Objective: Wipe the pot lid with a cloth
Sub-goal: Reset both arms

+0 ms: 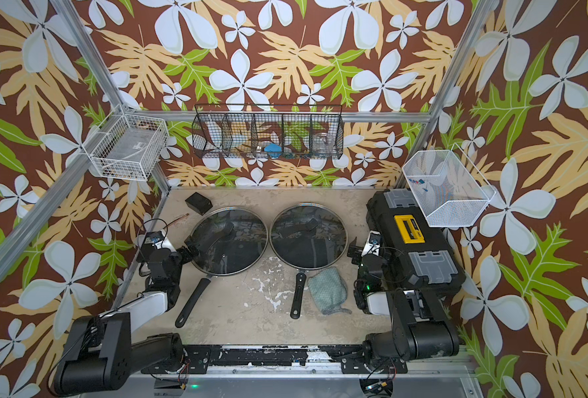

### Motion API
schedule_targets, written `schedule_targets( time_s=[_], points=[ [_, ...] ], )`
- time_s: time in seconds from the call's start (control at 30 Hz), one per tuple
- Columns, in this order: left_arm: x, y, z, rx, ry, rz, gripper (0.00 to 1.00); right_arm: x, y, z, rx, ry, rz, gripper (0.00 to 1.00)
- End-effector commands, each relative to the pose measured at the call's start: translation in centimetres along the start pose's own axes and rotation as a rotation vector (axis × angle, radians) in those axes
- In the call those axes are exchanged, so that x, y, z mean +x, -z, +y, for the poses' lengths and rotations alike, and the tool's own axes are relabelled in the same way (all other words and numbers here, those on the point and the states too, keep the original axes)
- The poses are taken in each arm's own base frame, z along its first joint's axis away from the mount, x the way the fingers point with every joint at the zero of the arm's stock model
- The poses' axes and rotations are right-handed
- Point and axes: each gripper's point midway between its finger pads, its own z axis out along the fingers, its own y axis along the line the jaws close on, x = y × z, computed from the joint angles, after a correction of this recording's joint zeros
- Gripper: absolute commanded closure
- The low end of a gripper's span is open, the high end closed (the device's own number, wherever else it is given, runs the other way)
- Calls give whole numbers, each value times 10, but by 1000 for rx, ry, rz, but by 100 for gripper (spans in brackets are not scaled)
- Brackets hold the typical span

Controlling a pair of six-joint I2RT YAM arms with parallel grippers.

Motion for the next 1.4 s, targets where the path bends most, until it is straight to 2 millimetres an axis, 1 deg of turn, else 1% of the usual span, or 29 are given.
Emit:
schedule_targets(
  time_s=[0.0,0.07,0.2,0.4,0.47,0.5,0.67,0.77,0.87,1.07,1.2,1.37],
  points=[
    [-13,1,-30,169,-62,-57,0,-3,-1,0,2,4,-8,0],
    [-12,3,-41,235,-76,-81,0,-3,-1,0,2,4,-7,0],
    [2,5,-53,271,-141,-84,0,-3,-1,0,2,4,-9,0],
    [13,11,-53,262,-159,-128,0,-3,0,0,2,3,-11,0],
    [19,12,-55,261,-181,-125,0,-3,0,-1,2,3,-11,0],
    [17,14,-57,265,-184,-145,0,-3,0,0,2,2,-12,0],
    [19,12,-56,253,-185,-135,0,-3,0,0,2,2,-12,0],
    [16,11,-47,184,-167,-147,0,-3,0,-1,3,3,-10,0],
    [15,12,-45,170,-162,-152,0,-3,0,0,2,2,-9,0],
    [16,12,-45,169,-164,-152,0,-2,-1,0,2,1,-7,0],
    [16,11,-46,172,-166,-151,0,-2,-5,2,-2,11,7,0],
    [18,10,-53,205,-186,-139,0,0,-6,3,-5,15,12,0]
  ],
)
